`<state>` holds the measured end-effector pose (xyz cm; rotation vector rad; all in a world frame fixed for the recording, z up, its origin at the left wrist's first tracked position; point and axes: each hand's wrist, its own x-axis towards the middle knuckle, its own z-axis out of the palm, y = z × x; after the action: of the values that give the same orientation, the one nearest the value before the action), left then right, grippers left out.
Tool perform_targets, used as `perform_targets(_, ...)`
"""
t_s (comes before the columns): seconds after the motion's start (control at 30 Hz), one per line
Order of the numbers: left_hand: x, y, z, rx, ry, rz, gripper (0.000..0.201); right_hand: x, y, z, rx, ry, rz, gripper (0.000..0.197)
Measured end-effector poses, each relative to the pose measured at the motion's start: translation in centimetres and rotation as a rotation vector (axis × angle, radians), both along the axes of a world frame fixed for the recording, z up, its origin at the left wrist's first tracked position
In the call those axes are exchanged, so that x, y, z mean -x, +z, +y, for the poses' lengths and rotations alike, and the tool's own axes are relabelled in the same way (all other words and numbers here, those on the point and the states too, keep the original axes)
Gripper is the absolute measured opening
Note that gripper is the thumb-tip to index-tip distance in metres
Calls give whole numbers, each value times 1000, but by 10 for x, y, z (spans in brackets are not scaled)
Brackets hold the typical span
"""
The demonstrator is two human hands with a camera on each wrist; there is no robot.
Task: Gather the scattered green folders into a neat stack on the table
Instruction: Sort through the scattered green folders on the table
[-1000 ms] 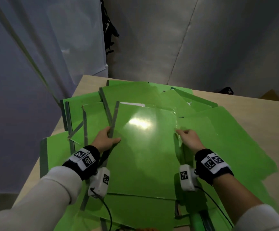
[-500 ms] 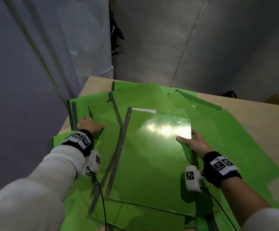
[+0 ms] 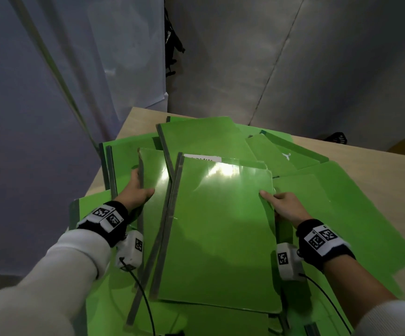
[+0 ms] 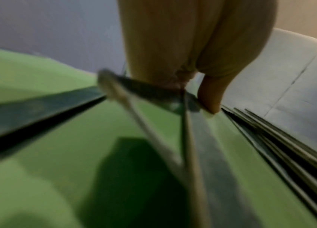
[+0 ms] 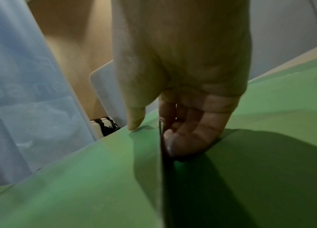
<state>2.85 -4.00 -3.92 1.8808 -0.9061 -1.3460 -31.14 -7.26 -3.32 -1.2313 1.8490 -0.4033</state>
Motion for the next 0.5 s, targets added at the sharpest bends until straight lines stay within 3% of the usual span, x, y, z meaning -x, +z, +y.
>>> perform_targets(0.2,0,3,32,-83,-213,70,81,6,-2,4,97,-128,-59,68)
perform_targets(0.4,12,8,42,-83,-92,135,59,4,1,11,88,-54,-54,47)
perform_targets(0.5,27,16,43,-55,-93,70,83,1,0,18,49,-5,-81,47)
